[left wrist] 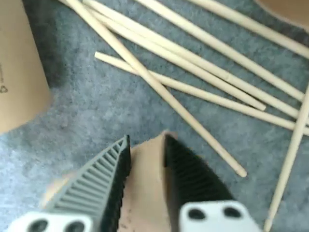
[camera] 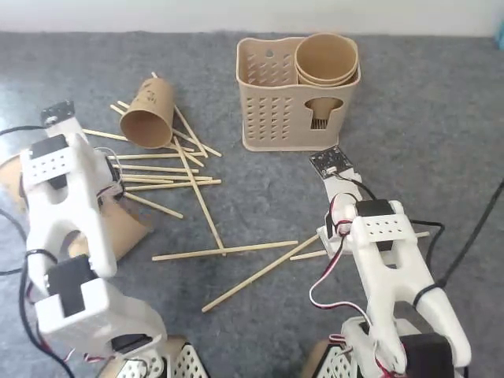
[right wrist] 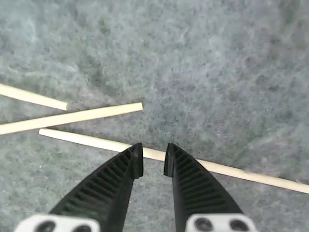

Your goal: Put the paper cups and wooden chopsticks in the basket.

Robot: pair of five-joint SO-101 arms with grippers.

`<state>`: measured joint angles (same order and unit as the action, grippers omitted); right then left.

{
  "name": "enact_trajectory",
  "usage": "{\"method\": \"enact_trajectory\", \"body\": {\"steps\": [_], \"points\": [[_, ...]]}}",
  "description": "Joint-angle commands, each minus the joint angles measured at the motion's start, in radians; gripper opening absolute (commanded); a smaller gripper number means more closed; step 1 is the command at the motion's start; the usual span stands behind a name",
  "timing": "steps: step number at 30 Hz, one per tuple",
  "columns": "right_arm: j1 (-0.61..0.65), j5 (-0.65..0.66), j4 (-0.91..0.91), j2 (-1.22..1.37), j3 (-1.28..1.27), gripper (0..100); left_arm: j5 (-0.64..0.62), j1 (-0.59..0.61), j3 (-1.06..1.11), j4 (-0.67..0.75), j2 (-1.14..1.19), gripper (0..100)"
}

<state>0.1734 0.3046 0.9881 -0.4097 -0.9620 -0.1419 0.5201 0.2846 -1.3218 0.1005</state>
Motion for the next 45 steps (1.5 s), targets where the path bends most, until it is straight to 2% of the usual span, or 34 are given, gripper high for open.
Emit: {"method": "enact_trajectory", "body": {"steps": [1, 10, 18, 22, 27, 34, 41, 45], "points": [[0.005, 0.015, -0.016, 0.001, 0.011, 9.7, 0.009, -0.006, -0.048, -0.051, -0.009, 2], [0.002, 0.012, -0.016, 0.002, 0.003, 9.7, 0.037, -0.107, -0.101, -0.169, -0.011, 1], [0.001, 0.015, -0.031, 0.002, -0.014, 9.7, 0.035, -0.12, -0.355, -0.354, -0.011, 1], [-0.022, 0.017, -0.033, 0.002, -0.014, 9.7, -0.012, -0.166, -0.515, -0.419, -0.011, 1], [-0.067, 0.015, -0.053, 0.002, -0.014, 9.7, -0.086, -0.256, -0.677, -0.423, -0.011, 1], [-0.067, 0.018, -0.059, 0.004, -0.015, 9.6, -0.196, -0.46, -0.881, -0.423, -0.011, 1], [-0.064, 0.021, -0.102, 0.002, -0.041, 9.6, -0.242, -0.638, -1.196, -0.416, -0.011, 1], [-0.062, 0.021, -0.105, 0.002, -0.044, 9.6, -0.313, -0.718, -1.391, -0.334, 0.0, 1]]}}
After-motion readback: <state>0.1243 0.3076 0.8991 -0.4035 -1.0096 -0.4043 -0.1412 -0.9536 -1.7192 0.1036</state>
